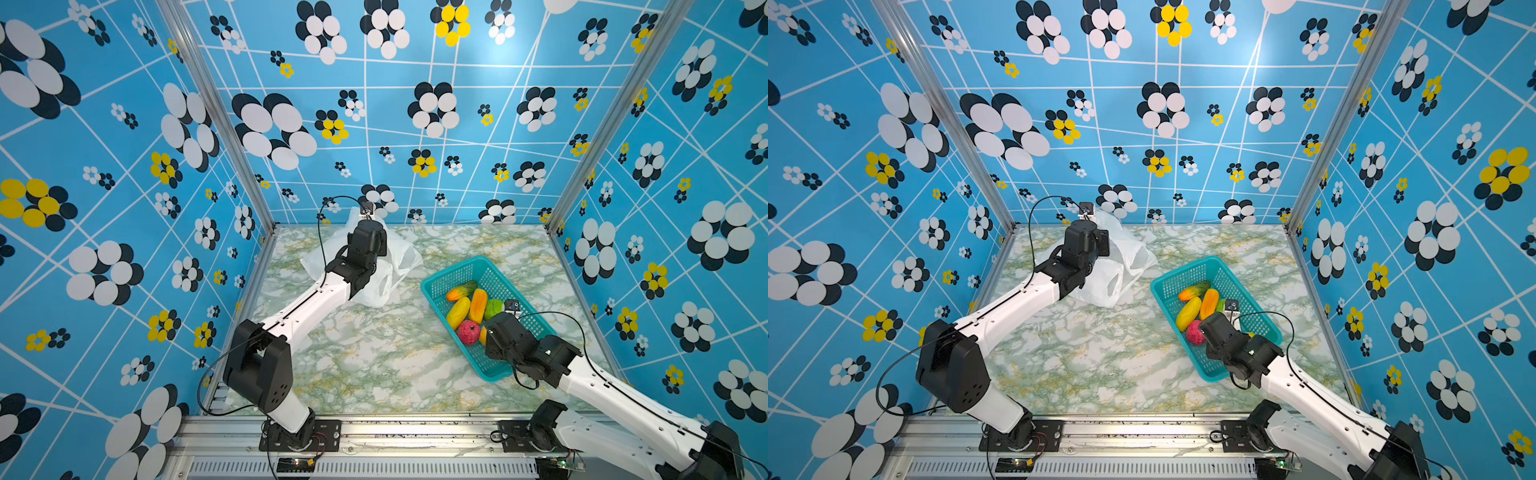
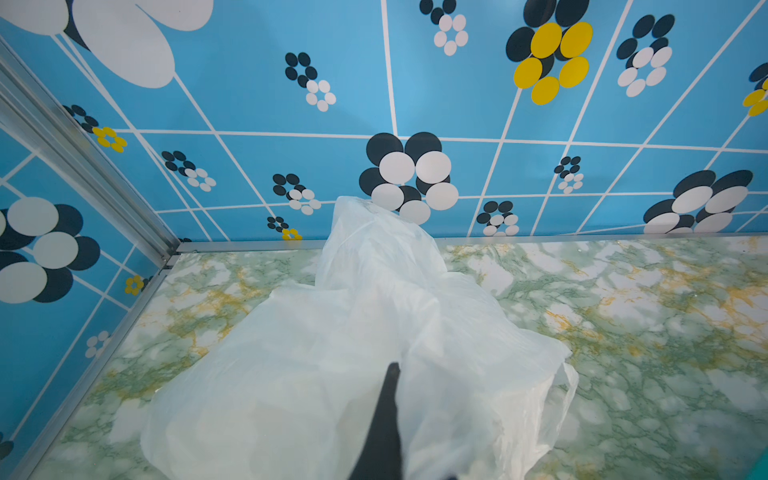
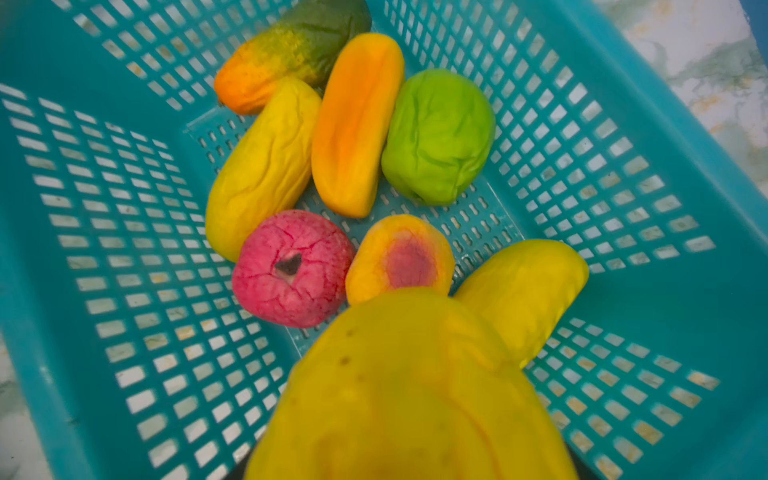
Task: Untie the knot of the plastic bag and take out the fruit
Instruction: 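Lower the fruit into the basket with right gripper while left lowers bag, then open the right gripper over the basket while the left gripper releases the bag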
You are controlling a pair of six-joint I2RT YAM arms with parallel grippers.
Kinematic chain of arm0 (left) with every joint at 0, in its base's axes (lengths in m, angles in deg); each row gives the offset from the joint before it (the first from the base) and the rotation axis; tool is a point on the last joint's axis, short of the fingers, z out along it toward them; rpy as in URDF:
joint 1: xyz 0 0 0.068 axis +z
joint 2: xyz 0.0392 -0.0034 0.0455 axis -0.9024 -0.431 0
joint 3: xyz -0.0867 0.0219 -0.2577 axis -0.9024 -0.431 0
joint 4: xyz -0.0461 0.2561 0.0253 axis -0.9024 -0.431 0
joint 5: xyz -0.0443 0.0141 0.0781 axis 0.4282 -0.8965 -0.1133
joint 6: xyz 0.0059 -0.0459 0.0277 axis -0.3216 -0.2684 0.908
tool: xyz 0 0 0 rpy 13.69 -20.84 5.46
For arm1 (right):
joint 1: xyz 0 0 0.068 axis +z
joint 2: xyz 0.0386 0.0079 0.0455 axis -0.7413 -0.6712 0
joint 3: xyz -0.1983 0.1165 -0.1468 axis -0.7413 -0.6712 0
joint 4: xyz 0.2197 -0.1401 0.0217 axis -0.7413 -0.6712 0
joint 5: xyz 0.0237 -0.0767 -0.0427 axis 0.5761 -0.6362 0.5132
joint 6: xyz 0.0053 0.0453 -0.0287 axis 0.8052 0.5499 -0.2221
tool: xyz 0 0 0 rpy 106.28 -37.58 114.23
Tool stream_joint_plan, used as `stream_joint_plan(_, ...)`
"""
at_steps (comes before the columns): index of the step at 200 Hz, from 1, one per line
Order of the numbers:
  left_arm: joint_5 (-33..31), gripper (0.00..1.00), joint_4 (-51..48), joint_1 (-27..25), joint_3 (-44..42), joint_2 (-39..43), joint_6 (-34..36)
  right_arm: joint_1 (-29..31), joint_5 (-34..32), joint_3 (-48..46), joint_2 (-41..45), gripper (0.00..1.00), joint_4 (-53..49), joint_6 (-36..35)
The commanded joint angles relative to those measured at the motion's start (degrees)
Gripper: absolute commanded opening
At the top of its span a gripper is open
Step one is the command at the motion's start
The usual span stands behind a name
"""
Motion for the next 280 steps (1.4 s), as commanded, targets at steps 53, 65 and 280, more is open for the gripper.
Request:
stream_joint_plan(53,2.60,0.00,-0.16,0.43,-2.63,4.06,-2.91,-0.17,7.80,-0.21,-2.58,0.38,-2.42,0.39)
stream_joint_plan(65,3.20,0.00,-0.25,0.43,-2.64,4.40,-3.16,-0.19,8.35,-0.38,-2.02,0.46,-1.67,0.19)
stream_joint_plan(280,9.11,0.99,-7.88,0.86,-1.55,16.99,-4.87,-0.47,-0.93,18.87,5.24,0.92,5.05,-12.44)
